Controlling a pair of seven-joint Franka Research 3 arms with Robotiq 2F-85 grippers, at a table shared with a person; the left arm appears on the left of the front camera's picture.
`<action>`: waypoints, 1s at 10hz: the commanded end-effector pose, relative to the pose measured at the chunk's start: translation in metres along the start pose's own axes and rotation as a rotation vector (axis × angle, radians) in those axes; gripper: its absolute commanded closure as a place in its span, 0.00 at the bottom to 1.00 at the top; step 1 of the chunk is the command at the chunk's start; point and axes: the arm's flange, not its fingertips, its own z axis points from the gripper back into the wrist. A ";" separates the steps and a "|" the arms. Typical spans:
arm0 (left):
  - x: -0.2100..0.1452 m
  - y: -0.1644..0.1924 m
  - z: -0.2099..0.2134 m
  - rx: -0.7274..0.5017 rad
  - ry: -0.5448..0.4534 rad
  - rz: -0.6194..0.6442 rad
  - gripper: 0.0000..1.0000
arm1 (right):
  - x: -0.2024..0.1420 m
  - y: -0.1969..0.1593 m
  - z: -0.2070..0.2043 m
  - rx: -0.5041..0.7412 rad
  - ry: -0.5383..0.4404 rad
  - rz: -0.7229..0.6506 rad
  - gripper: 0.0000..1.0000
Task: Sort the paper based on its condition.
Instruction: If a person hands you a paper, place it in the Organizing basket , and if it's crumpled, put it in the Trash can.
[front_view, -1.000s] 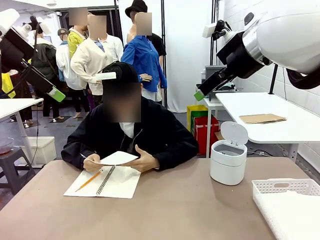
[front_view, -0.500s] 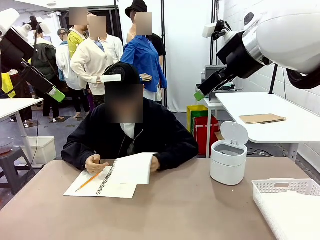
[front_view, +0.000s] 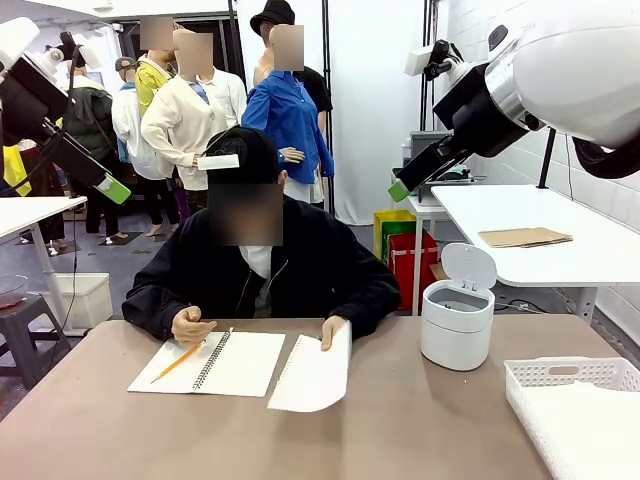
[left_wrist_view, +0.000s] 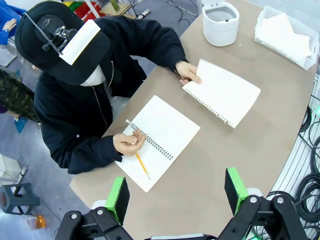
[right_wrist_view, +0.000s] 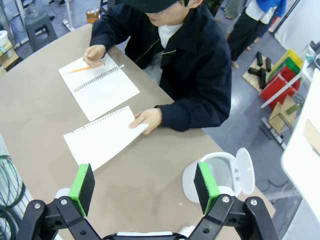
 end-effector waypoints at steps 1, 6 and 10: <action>0.000 -0.001 0.001 0.000 -0.004 -0.001 0.00 | 0.000 0.000 0.000 0.003 0.000 -0.001 0.00; 0.000 -0.001 0.001 0.000 -0.004 -0.001 0.00 | 0.000 0.000 0.000 0.003 0.000 -0.001 0.00; 0.000 -0.001 0.001 0.000 -0.004 -0.001 0.00 | 0.000 0.000 0.000 0.003 0.000 -0.001 0.00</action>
